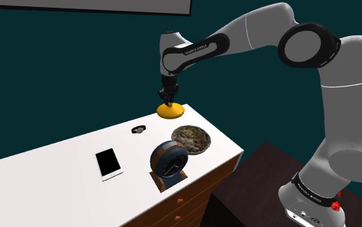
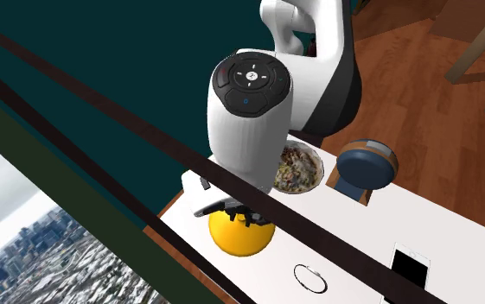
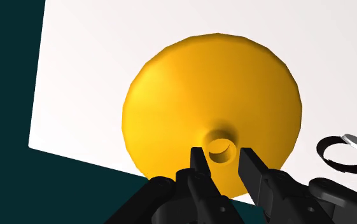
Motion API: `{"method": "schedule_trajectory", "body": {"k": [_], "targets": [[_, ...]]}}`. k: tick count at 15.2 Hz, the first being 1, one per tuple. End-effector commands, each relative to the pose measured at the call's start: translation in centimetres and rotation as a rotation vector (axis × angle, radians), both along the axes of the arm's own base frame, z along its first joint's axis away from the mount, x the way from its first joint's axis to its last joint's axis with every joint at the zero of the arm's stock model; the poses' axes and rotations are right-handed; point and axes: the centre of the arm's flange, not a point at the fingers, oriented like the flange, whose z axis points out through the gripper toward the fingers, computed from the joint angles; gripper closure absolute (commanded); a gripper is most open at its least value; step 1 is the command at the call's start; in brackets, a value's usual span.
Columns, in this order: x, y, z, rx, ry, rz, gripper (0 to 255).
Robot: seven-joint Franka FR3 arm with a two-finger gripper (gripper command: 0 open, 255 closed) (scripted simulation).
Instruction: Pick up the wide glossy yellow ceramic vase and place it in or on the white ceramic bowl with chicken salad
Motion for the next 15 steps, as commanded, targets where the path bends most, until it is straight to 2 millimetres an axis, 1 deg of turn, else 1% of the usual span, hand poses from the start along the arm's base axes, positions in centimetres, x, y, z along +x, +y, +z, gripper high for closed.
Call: {"method": "schedule_trajectory", "body": {"k": [1,15], "targets": [[-0.1,0.0,1.1,0.0,0.0,0.0,255],[-0.1,0.0,8.5,0.0,0.0,0.0,255]]}}
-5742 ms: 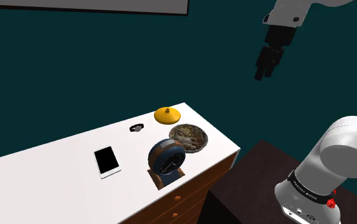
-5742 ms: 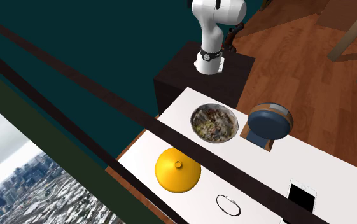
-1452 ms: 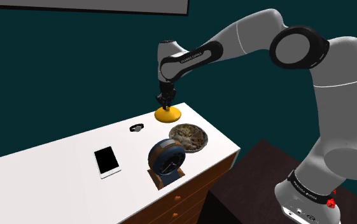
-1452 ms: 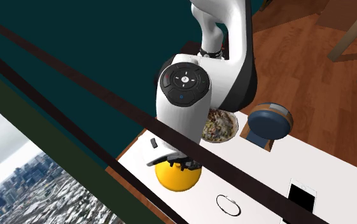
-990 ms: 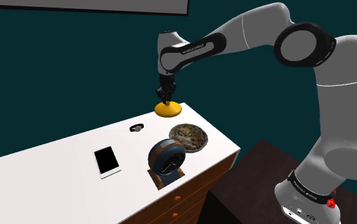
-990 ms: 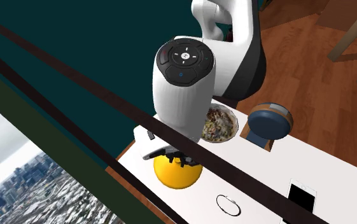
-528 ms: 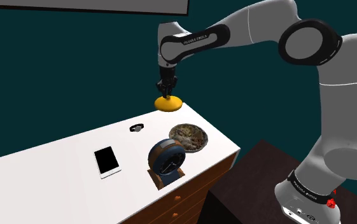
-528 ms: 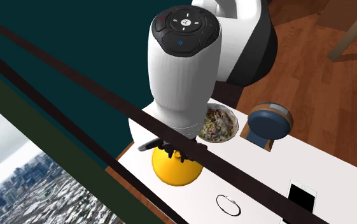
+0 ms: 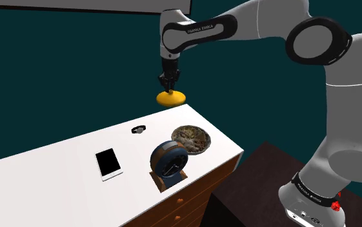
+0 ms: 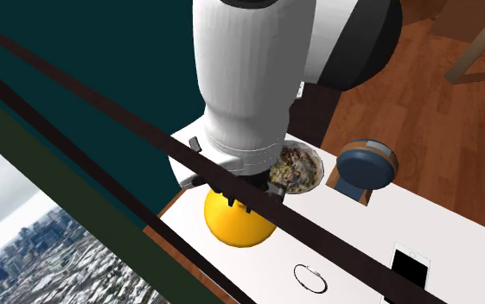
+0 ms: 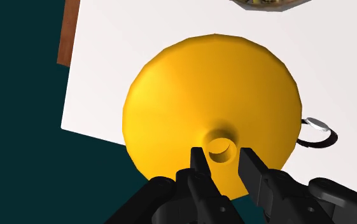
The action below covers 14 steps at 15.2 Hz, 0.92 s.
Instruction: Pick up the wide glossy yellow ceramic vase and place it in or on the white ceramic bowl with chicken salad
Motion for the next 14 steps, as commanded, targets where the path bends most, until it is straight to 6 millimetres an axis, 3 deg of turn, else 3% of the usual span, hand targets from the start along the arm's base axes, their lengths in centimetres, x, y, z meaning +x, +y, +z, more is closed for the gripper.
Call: {"method": "schedule_trajectory", "body": {"k": [1,4,14], "targets": [[-0.1,0.0,1.2,0.0,0.0,0.0,255],[-0.1,0.0,2.5,0.0,0.0,0.0,255],[-12.7,2.6,5.3,0.0,0.0,0.0,255]]}}
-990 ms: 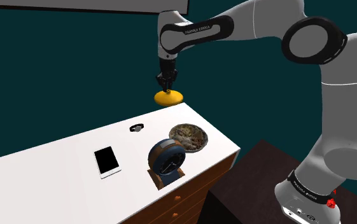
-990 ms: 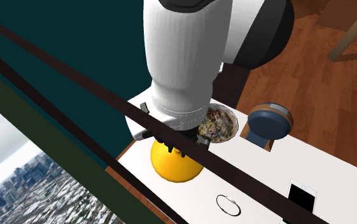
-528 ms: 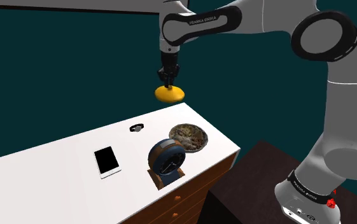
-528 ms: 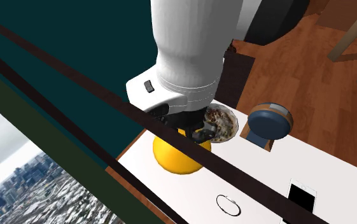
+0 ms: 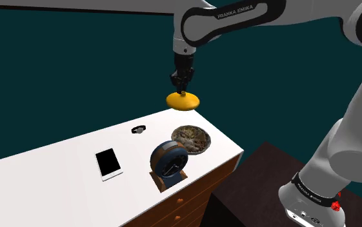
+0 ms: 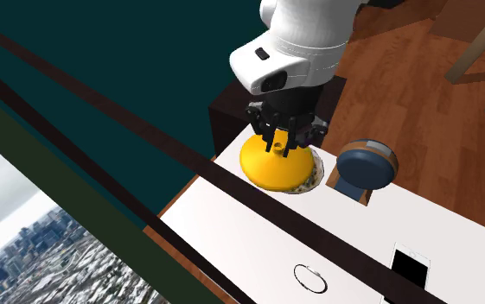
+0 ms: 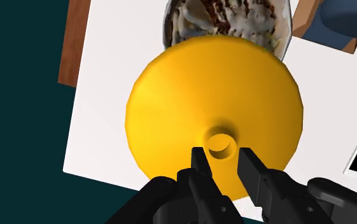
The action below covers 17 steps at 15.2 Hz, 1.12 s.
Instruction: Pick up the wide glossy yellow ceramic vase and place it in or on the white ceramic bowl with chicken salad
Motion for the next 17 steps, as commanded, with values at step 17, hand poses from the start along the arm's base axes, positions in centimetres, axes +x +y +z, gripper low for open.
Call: {"method": "schedule_trajectory", "body": {"k": [17], "targets": [[-10.6,2.4,-3.0,-0.001,0.0,0.0,255]]}}
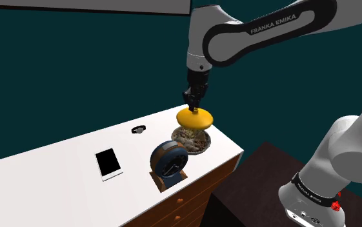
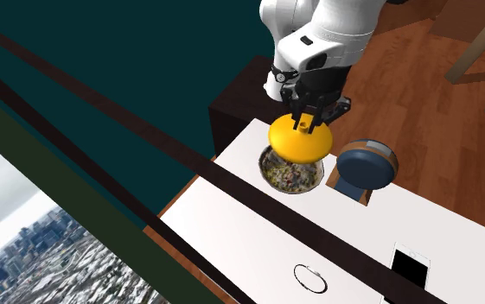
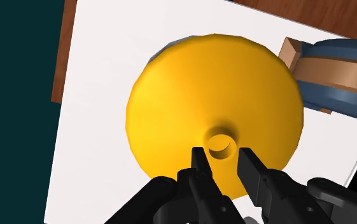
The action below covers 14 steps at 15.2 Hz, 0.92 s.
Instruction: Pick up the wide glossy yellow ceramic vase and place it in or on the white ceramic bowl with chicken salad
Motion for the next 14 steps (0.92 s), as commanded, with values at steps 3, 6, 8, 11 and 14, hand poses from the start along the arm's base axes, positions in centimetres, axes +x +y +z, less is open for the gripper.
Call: {"method": "schedule_trajectory", "body": {"k": [3,6,8,11,14], "targets": [[-0.1,0.1,-2.1,0.0,-0.001,0.0,255],[-0.1,0.1,-3.7,0.0,-0.001,0.0,255],[-0.1,0.1,-4.8,0.0,-0.001,0.0,255],[-0.1,0.1,-6.4,0.0,-0.001,0.0,255],[-0.1,0.1,-7.1,0.0,-0.001,0.0,255]]}}
